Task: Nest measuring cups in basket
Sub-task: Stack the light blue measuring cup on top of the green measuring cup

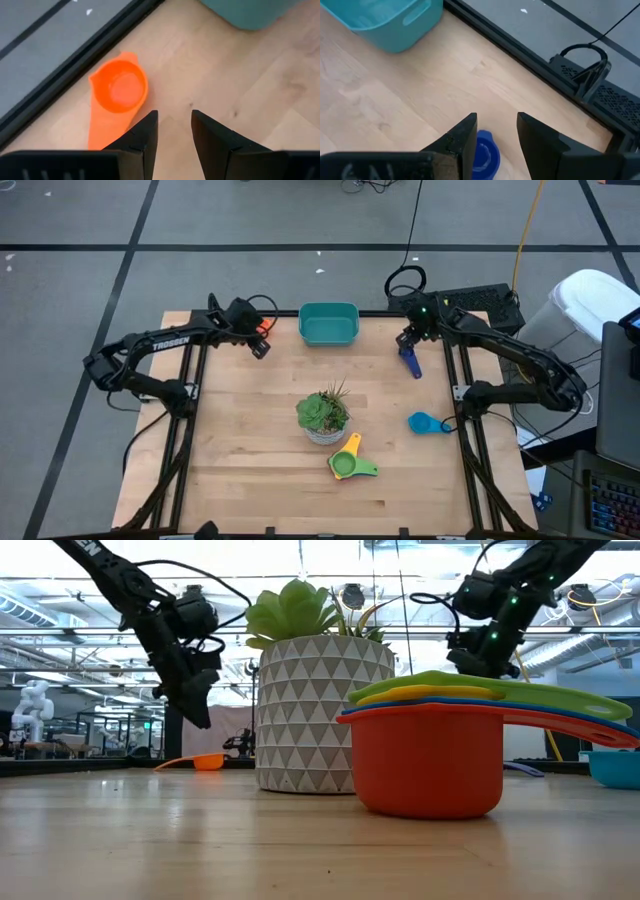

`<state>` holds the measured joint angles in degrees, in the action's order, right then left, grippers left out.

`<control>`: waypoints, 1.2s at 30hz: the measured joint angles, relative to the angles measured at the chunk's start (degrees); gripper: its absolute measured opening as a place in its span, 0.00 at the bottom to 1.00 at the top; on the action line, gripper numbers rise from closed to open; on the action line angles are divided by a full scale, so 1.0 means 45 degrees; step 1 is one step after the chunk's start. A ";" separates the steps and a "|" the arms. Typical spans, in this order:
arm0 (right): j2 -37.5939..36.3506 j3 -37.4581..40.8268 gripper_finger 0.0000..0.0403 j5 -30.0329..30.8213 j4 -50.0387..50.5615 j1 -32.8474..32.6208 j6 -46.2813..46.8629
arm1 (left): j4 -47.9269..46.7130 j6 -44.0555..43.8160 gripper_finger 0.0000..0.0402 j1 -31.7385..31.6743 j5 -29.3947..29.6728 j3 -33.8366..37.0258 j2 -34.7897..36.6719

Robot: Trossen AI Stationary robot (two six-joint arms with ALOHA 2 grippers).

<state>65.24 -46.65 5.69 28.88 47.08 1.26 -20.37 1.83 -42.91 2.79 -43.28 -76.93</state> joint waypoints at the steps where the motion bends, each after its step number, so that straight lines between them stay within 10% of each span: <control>1: -0.0035 0.0000 0.33 0.0000 0.0074 -0.0001 0.0033 | -0.0019 0.0011 0.30 0.0008 0.0206 0.0000 -0.0004; 20: -0.0274 0.0000 0.33 -0.0688 0.0305 -0.0306 0.0135 | -0.0425 0.3623 0.29 0.0145 0.1265 0.0013 -0.1688; 36: -0.0621 0.0005 0.32 -0.3293 0.4018 -0.1478 -0.1691 | 0.1101 0.4750 0.01 0.0838 0.2404 0.0013 -0.1899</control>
<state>62.44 -46.63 -9.13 46.96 40.42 -6.35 -15.42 23.20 -39.13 13.61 -43.22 -85.47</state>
